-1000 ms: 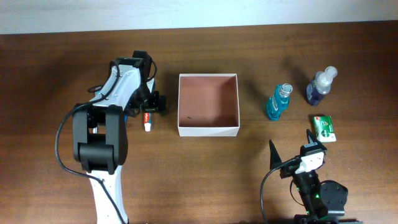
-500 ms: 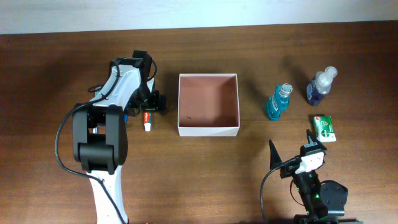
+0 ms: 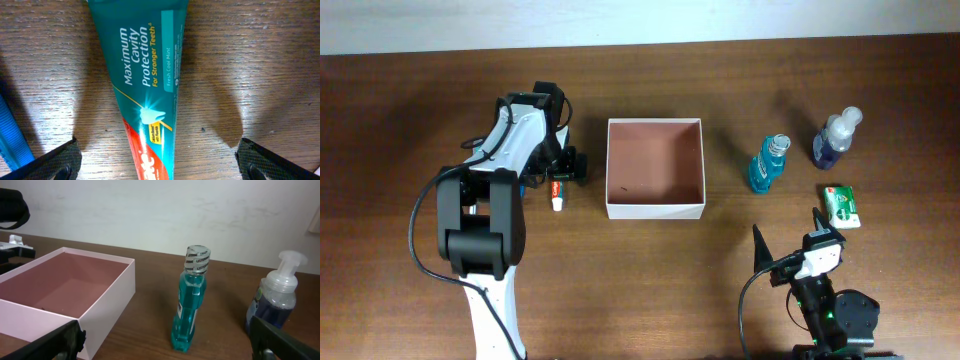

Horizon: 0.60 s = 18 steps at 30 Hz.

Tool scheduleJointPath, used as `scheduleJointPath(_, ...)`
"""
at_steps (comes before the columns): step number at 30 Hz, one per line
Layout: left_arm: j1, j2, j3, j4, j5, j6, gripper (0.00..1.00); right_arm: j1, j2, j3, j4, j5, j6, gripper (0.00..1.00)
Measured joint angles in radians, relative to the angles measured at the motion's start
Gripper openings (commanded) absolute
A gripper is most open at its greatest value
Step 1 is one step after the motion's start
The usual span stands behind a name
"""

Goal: Pack container
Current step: 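Lower the left gripper and close it on the toothpaste tube, then lift the toothpaste tube and carry it over the pink box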

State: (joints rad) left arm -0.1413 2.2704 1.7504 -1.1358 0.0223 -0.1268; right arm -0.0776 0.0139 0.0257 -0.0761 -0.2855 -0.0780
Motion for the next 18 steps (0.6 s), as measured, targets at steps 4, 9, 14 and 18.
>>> scheduleJointPath(4,0.0,0.0,0.0,0.0,0.0,0.002,0.78,0.0,0.0,0.0,0.0,0.0,-0.001,0.98)
scheduleJointPath(9,0.0,0.0,0.0,-0.002,0.0,0.002,0.45,0.0,0.0,0.0,0.0,0.0,0.0,0.98)
scheduleJointPath(14,0.0,0.0,0.0,-0.004,0.0,0.005,0.31,0.0,0.0,0.0,0.0,0.0,-0.001,0.98)
scheduleJointPath(18,0.0,0.0,0.0,-0.004,0.0,0.006,0.21,0.0,0.0,0.0,0.0,0.0,-0.001,0.98)
